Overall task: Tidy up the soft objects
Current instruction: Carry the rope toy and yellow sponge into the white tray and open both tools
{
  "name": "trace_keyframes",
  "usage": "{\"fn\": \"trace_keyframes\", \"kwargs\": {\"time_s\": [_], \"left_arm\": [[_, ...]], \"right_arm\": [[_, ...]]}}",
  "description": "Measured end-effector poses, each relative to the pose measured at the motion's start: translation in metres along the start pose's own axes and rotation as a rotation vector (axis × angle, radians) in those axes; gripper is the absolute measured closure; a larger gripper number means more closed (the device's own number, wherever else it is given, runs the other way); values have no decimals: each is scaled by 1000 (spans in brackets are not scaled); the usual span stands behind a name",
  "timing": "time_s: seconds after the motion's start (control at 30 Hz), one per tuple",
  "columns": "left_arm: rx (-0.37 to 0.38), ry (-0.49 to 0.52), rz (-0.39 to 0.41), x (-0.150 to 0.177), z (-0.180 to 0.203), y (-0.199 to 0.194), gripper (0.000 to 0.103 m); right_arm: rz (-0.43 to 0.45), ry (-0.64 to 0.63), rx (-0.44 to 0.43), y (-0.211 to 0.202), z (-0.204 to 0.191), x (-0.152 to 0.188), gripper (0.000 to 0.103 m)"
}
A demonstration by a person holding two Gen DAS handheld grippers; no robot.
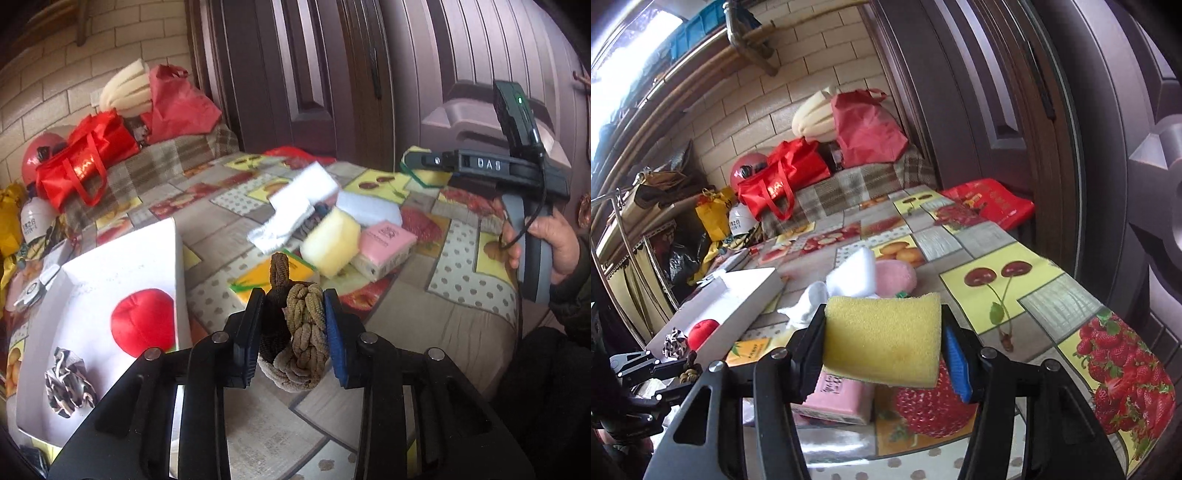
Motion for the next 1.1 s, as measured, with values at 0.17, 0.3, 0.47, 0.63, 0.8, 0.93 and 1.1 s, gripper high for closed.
{"fn": "trace_keyframes", "kwargs": {"time_s": [0.17,0.3,0.47,0.63,0.8,0.93,1.1], "left_arm": [[-104,-83,176,-17,-35,-26,72],[-222,-125,222,-16,-64,-41,72],[-323,-179,228,-6,-101,-51,72],[-411,-209,198,8,-133,-50,72],[-461,-250,169,20,-161,-49,72],[-498,-268,143,29,-183,-49,72],[-538,-322,118,42,-217,-54,72]], "right_arm": [[97,-36,-47,-3,-30,-11,46],[131,-88,-74,7,-57,-8,46],[126,-129,-103,19,-81,-6,46],[94,-167,-145,27,-105,2,46],[62,-256,-216,37,-148,14,46],[6,-308,-283,50,-185,29,46],[-37,-390,-354,57,-224,47,46]]}}
Point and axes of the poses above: each gripper's, at about its wrist camera, not at the fingertips, and y roughly the way its jaws point, z to its right, x to its underside, the point moved 9 cm from there along y, roughly the way its jaws point, and after that the axes turned 3 degrees about z, right-handed, at the moved point
